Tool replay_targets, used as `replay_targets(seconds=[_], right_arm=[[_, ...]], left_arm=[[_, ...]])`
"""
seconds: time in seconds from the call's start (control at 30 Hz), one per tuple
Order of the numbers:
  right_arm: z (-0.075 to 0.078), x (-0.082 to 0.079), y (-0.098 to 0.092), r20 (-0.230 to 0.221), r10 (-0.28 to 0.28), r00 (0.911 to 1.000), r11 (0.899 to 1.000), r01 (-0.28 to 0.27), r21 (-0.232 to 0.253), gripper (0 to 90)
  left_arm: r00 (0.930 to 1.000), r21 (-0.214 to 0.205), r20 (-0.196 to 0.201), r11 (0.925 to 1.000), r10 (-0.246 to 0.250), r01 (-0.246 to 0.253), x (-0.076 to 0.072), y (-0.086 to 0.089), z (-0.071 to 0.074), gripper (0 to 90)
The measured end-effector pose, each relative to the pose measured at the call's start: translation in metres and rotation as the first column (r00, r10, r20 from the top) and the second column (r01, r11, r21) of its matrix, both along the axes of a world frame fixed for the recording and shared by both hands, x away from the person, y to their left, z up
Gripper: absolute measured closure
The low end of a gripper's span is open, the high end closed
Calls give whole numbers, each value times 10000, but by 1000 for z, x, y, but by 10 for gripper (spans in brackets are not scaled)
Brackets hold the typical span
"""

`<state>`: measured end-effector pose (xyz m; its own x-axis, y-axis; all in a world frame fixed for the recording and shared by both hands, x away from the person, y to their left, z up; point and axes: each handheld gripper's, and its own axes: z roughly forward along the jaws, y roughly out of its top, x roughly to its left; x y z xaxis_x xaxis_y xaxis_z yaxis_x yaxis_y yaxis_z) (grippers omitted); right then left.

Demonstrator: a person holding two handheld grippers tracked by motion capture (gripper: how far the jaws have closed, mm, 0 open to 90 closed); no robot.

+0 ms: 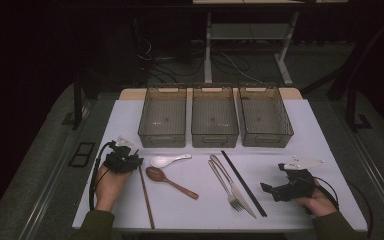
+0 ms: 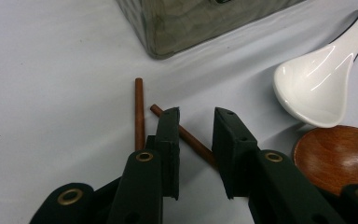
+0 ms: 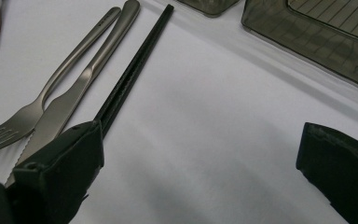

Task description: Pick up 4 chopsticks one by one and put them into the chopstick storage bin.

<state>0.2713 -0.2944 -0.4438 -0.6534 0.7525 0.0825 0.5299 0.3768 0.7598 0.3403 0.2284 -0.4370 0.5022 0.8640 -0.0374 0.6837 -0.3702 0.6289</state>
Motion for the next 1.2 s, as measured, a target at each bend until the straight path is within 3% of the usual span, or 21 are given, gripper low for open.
replay_targets(seconds=[0.47, 0.73, 1.2], right_arm=[[0, 0, 1, -52, 9, 10000, 10000, -9, -11, 6], [-1, 0, 1, -52, 22, 10000, 10000, -23, -34, 6], [-1, 0, 1, -47, 44, 10000, 10000, -45, -50, 6]], left_arm=[[9998, 35, 158, 9999, -126, 126, 5, -3, -2, 767], [9995, -229, 212, 9995, -228, 233, 11, -8, -3, 794], [9971, -8, 321, 9976, -691, 692, 16, -14, -2, 835]])
